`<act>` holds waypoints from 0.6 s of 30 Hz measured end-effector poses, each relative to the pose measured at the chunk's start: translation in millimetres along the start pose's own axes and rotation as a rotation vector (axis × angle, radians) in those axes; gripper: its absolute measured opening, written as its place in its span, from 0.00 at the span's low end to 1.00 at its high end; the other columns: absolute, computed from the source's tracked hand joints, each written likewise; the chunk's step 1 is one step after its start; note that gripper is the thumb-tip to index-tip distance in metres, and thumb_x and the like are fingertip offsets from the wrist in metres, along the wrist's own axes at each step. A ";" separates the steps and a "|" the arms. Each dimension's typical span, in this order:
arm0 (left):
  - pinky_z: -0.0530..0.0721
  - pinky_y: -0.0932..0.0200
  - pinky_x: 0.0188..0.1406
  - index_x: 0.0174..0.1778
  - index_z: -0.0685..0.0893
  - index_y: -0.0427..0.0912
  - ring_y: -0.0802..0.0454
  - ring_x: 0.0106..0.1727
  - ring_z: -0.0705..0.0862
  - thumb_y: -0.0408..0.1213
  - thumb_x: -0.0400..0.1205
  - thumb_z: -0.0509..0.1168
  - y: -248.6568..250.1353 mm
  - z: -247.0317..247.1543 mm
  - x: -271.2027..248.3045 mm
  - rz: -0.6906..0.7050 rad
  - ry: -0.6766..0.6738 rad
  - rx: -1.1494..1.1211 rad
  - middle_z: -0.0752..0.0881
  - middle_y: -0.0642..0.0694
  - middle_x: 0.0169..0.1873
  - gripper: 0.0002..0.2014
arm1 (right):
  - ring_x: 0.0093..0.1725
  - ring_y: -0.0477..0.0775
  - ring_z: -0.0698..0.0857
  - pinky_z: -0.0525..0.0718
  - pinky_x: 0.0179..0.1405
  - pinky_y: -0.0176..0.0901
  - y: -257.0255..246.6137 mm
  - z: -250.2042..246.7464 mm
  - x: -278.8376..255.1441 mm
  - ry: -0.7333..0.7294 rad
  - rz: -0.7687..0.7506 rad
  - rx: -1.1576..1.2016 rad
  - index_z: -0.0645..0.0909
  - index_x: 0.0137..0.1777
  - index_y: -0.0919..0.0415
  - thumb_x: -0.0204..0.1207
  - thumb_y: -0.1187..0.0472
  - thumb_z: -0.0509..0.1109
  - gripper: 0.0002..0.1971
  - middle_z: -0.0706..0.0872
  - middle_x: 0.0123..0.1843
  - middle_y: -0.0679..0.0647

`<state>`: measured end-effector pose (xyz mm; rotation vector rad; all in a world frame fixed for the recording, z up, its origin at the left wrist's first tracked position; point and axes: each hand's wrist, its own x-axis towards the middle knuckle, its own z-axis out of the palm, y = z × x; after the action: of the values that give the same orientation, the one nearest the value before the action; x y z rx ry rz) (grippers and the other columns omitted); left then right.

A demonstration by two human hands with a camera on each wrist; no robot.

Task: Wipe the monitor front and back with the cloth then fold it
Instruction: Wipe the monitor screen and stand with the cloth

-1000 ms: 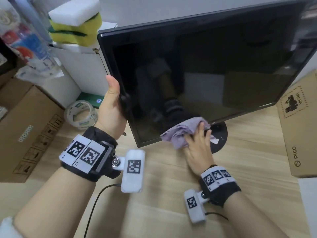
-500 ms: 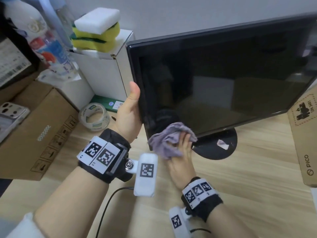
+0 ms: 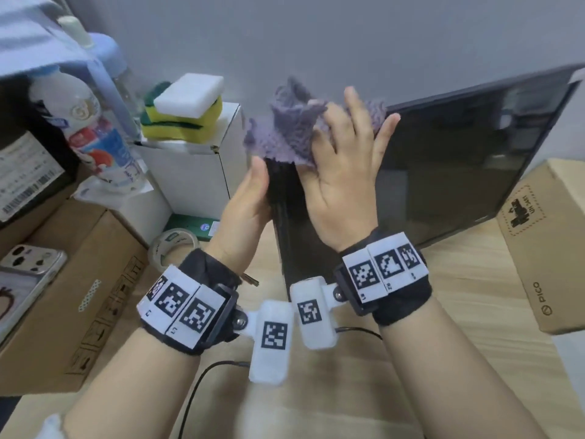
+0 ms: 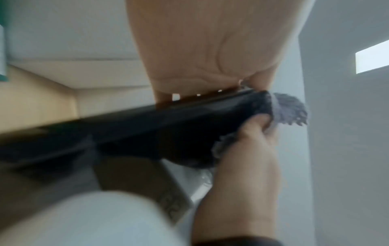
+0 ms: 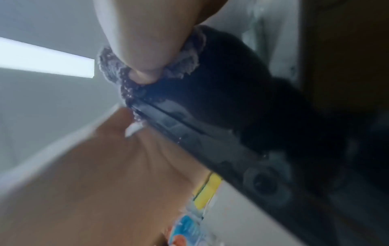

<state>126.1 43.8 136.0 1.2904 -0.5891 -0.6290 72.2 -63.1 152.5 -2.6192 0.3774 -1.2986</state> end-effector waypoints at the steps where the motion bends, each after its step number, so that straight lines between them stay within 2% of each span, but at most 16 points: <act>1: 0.76 0.77 0.58 0.70 0.73 0.42 0.56 0.67 0.77 0.56 0.82 0.52 4.4 0.6 8.9 0.059 -0.033 -0.039 0.79 0.49 0.66 0.26 | 0.72 0.60 0.64 0.34 0.79 0.59 0.4 -1.6 -0.2 0.000 -0.006 -0.028 0.68 0.59 0.53 0.76 0.56 0.57 0.12 0.79 0.66 0.57; 2: 0.77 0.69 0.63 0.65 0.77 0.47 0.58 0.67 0.79 0.62 0.77 0.56 6.0 0.1 14.8 0.101 -0.054 -0.059 0.82 0.52 0.63 0.27 | 0.68 0.58 0.67 0.37 0.80 0.58 1.6 -4.4 2.1 0.002 0.001 -0.049 0.70 0.57 0.55 0.75 0.55 0.57 0.12 0.82 0.61 0.58; 3: 0.77 0.64 0.65 0.61 0.80 0.49 0.59 0.67 0.80 0.65 0.72 0.59 7.4 0.1 18.3 0.122 -0.065 -0.070 0.85 0.53 0.61 0.29 | 0.64 0.56 0.69 0.41 0.80 0.58 3.6 -8.3 6.2 0.003 0.008 -0.071 0.72 0.55 0.57 0.75 0.55 0.58 0.11 0.84 0.56 0.58; 4: 0.78 0.61 0.66 0.62 0.80 0.48 0.58 0.67 0.80 0.66 0.69 0.60 6.5 -0.8 21.0 0.141 -0.078 -0.063 0.85 0.51 0.61 0.32 | 0.62 0.55 0.70 0.44 0.78 0.59 6.8 -12.4 10.5 0.004 0.000 -0.107 0.76 0.53 0.59 0.74 0.55 0.59 0.12 0.85 0.54 0.57; 6: 0.77 0.55 0.69 0.68 0.76 0.42 0.52 0.70 0.79 0.67 0.69 0.59 4.8 -3.9 23.1 0.171 -0.093 -0.057 0.81 0.43 0.67 0.38 | 0.61 0.54 0.71 0.46 0.75 0.61 16.9 -19.1 16.1 -0.025 -0.031 -0.194 0.79 0.52 0.61 0.74 0.55 0.60 0.13 0.86 0.53 0.55; 8: 0.76 0.51 0.70 0.67 0.76 0.43 0.48 0.70 0.78 0.68 0.70 0.58 5.1 -8.9 25.4 0.180 -0.089 -0.056 0.80 0.41 0.67 0.37 | 0.62 0.54 0.71 0.46 0.75 0.63 28.4 -25.2 18.1 -0.068 -0.026 -0.243 0.79 0.53 0.61 0.74 0.56 0.59 0.13 0.86 0.55 0.55; 11: 0.78 0.50 0.68 0.60 0.80 0.49 0.49 0.67 0.80 0.65 0.73 0.56 8.0 -13.3 32.7 0.157 -0.085 -0.020 0.84 0.46 0.62 0.28 | 0.68 0.57 0.73 0.46 0.76 0.69 54.9 -39.2 22.4 -0.129 0.062 -0.289 0.78 0.56 0.61 0.76 0.57 0.58 0.14 0.83 0.60 0.56; 14: 0.81 0.59 0.55 0.56 0.80 0.51 0.59 0.56 0.84 0.54 0.80 0.51 22.1 -15.7 42.4 0.156 -0.072 0.055 0.86 0.55 0.52 0.18 | 0.74 0.59 0.68 0.41 0.77 0.70 92.5 -62.2 28.4 -0.172 0.236 -0.319 0.74 0.62 0.62 0.77 0.57 0.54 0.17 0.78 0.67 0.57; 16: 0.80 0.62 0.48 0.57 0.79 0.53 0.61 0.51 0.83 0.46 0.82 0.52 41.5 -17.2 46.7 0.238 -0.028 0.250 0.85 0.56 0.49 0.13 | 0.76 0.59 0.65 0.40 0.77 0.70 111.5 -74.5 32.3 -0.175 0.328 -0.323 0.73 0.62 0.64 0.76 0.56 0.53 0.19 0.76 0.68 0.59; 18: 0.77 0.61 0.53 0.61 0.76 0.53 0.59 0.54 0.81 0.44 0.82 0.53 65.1 -10.4 52.1 0.428 0.042 0.606 0.83 0.53 0.52 0.14 | 0.75 0.61 0.66 0.41 0.77 0.70 116.9 -75.5 35.4 -0.194 0.336 -0.323 0.74 0.60 0.64 0.77 0.57 0.55 0.16 0.76 0.68 0.59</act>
<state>176.1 24.1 200.7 1.6619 -1.0362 -0.0578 16.0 -189.5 191.1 -2.7400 1.0159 -0.9305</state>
